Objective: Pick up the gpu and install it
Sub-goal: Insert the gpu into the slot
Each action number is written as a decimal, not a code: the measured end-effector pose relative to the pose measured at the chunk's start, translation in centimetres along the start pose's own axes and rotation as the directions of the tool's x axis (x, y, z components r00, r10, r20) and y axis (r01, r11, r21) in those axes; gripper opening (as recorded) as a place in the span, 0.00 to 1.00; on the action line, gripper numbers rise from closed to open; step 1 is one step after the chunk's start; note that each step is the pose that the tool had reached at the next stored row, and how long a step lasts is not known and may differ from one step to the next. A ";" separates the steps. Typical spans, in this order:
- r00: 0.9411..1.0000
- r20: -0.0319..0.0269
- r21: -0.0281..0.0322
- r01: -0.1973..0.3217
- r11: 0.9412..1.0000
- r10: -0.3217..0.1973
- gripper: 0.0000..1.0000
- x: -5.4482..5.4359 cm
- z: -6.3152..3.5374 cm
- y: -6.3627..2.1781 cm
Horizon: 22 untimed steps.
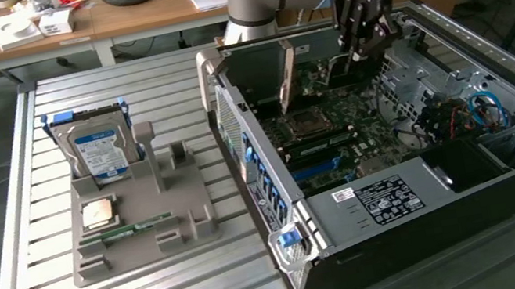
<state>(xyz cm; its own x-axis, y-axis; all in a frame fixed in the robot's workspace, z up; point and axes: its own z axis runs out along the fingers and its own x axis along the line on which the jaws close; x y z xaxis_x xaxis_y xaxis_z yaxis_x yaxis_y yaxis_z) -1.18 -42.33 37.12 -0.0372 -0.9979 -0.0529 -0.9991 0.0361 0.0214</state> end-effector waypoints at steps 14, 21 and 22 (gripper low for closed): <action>1.000 0.000 0.000 0.000 1.000 0.000 0.26 0.1 1.11 -0.01; 1.000 0.000 0.000 0.000 1.000 0.000 0.26 0.1 1.52 0.01; 1.000 0.000 0.000 0.000 1.000 0.000 0.26 0.1 1.57 0.01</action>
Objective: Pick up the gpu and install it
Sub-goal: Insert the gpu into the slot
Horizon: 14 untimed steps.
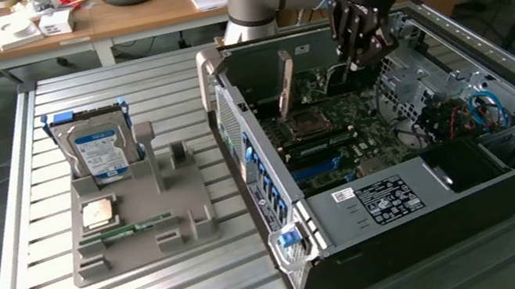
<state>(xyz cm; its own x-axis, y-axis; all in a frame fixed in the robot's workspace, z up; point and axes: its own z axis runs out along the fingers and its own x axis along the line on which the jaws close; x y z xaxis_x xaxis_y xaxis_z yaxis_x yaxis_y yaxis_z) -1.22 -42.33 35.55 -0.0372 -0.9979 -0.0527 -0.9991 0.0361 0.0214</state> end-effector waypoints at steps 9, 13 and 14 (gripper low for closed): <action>1.000 0.000 0.000 0.000 1.000 0.000 0.26 0.0 0.26 0.02; 1.000 0.000 0.000 0.000 1.000 0.000 0.26 0.0 0.27 0.02; 1.000 0.000 0.000 0.000 1.000 0.000 0.26 0.0 0.27 0.02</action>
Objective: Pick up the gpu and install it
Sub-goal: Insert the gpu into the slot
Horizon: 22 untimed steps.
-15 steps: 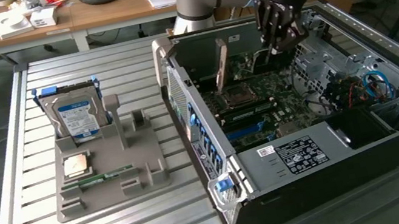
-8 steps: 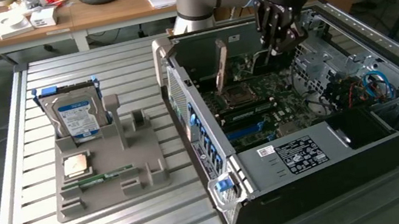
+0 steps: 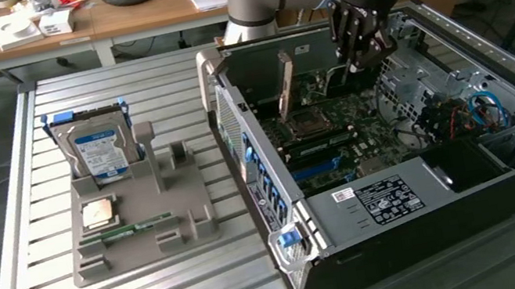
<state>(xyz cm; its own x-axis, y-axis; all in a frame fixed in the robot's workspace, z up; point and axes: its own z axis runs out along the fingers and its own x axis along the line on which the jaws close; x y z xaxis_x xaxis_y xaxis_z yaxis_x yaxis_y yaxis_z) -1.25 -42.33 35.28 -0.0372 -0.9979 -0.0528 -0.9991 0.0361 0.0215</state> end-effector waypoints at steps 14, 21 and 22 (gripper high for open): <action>1.000 0.000 0.000 0.000 1.000 0.000 0.26 0.2 0.04 -0.01; 1.000 0.000 0.000 0.000 1.000 0.000 0.26 0.2 0.67 -0.02; 1.000 0.000 0.000 0.000 1.000 0.000 0.26 0.2 0.78 -0.02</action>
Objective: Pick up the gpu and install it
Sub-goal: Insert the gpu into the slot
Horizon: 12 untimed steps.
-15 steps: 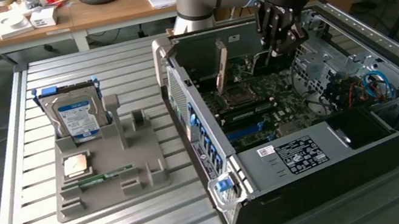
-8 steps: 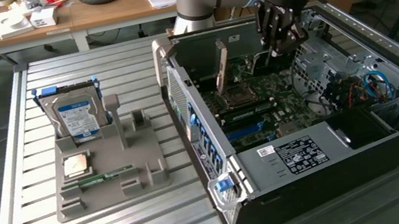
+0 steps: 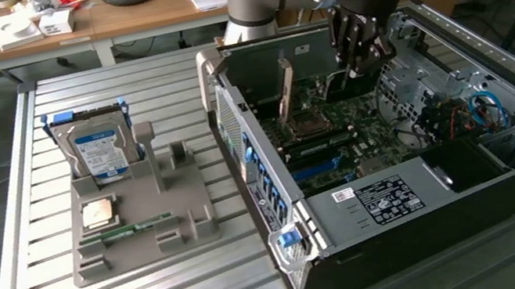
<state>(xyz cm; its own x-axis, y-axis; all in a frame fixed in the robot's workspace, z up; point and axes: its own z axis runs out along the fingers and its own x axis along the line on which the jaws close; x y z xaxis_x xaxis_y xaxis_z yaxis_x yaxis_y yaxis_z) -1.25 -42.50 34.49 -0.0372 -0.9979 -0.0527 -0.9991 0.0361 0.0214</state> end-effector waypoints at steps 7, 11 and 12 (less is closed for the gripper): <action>1.000 0.000 0.000 0.000 1.000 0.000 0.26 0.2 0.03 -0.01; 1.000 0.000 0.000 0.000 1.000 0.000 0.26 0.8 0.00 -0.03; 1.000 0.000 0.000 0.000 1.000 0.000 0.26 0.9 -0.01 -0.04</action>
<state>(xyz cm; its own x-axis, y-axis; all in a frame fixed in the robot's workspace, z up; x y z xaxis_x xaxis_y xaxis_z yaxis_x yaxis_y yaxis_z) -1.25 -43.43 34.45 -0.0372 -0.9979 -0.0527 -0.9991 0.0361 0.0215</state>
